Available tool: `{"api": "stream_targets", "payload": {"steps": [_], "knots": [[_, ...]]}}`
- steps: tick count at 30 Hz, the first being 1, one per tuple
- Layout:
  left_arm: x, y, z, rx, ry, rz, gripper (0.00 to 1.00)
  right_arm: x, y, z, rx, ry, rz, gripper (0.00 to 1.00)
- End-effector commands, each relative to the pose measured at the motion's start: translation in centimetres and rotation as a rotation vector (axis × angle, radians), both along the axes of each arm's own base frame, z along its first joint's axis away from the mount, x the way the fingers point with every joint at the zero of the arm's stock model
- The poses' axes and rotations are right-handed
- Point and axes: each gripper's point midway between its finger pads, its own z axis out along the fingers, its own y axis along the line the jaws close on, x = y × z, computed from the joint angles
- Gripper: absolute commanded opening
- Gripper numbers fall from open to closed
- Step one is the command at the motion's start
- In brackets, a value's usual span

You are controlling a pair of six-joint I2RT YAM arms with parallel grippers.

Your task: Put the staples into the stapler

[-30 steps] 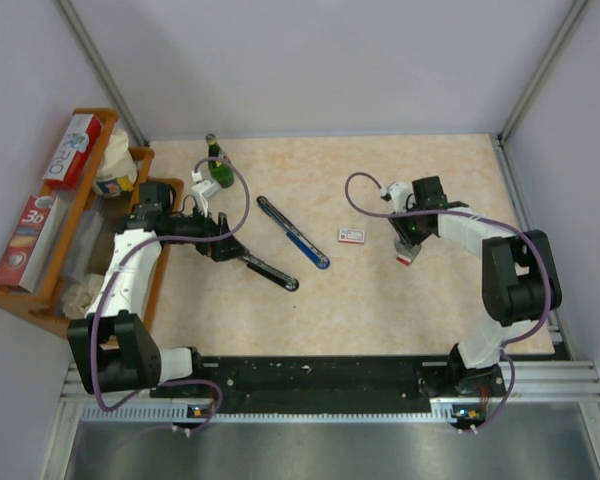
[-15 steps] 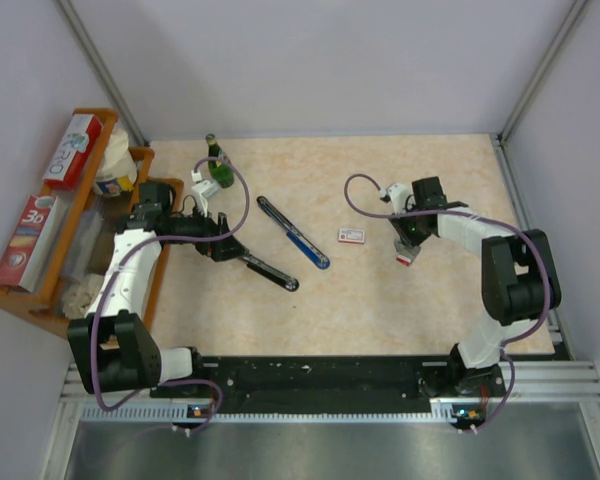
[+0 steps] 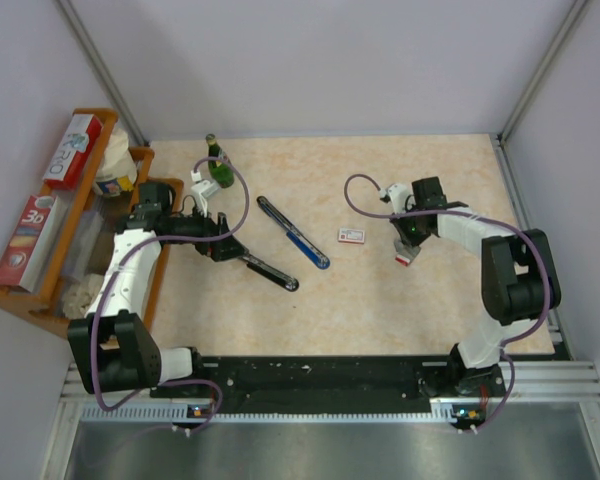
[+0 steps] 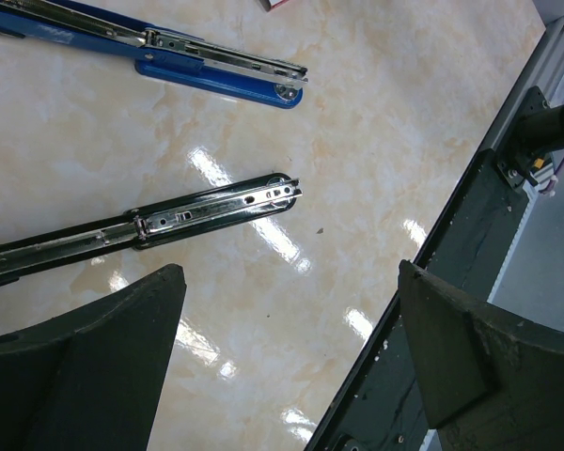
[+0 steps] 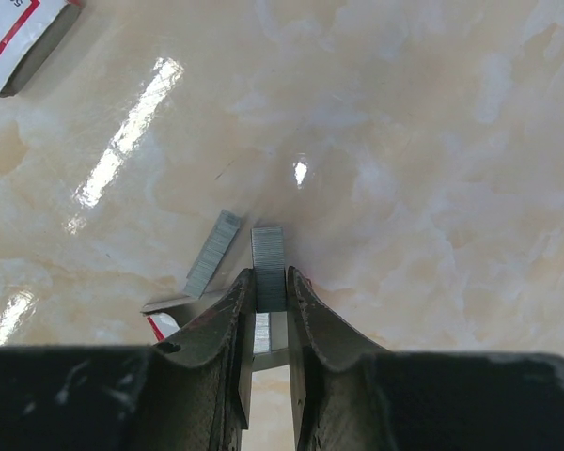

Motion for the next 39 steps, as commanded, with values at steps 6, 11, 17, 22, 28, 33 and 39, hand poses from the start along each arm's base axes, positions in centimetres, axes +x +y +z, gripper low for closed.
{"api": "stream_targets", "payload": {"steps": [6, 11, 17, 22, 28, 33, 39], "knots": [[0.1, -0.2, 0.2, -0.024, -0.032, -0.023, 0.99, 2.1, 0.7, 4.2, 0.059, -0.147, -0.003, 0.16], [0.1, -0.2, 0.2, -0.023, -0.030, -0.022, 0.99, 2.0, 1.3, 5.1, 0.094, -0.162, 0.004, 0.15], [0.2, -0.1, 0.0, -0.019, -0.026, -0.020, 0.99, 1.4, 4.1, 8.1, 0.167, -0.206, 0.043, 0.15], [0.3, 0.1, 0.0, -0.004, -0.032, -0.015, 0.99, 0.2, 8.6, 10.7, 0.212, -0.215, 0.128, 0.16], [0.5, 0.4, -0.1, 0.009, -0.036, -0.006, 0.99, -1.0, 13.5, 12.0, 0.322, -0.117, 0.187, 0.17], [0.5, 0.5, 0.0, 0.009, -0.040, 0.000, 0.99, -2.6, 17.5, 11.8, 0.380, -0.032, 0.233, 0.17], [0.7, 0.9, 0.1, 0.010, -0.041, 0.012, 0.99, -4.6, 21.1, 10.3, 0.385, 0.045, 0.260, 0.17]]}}
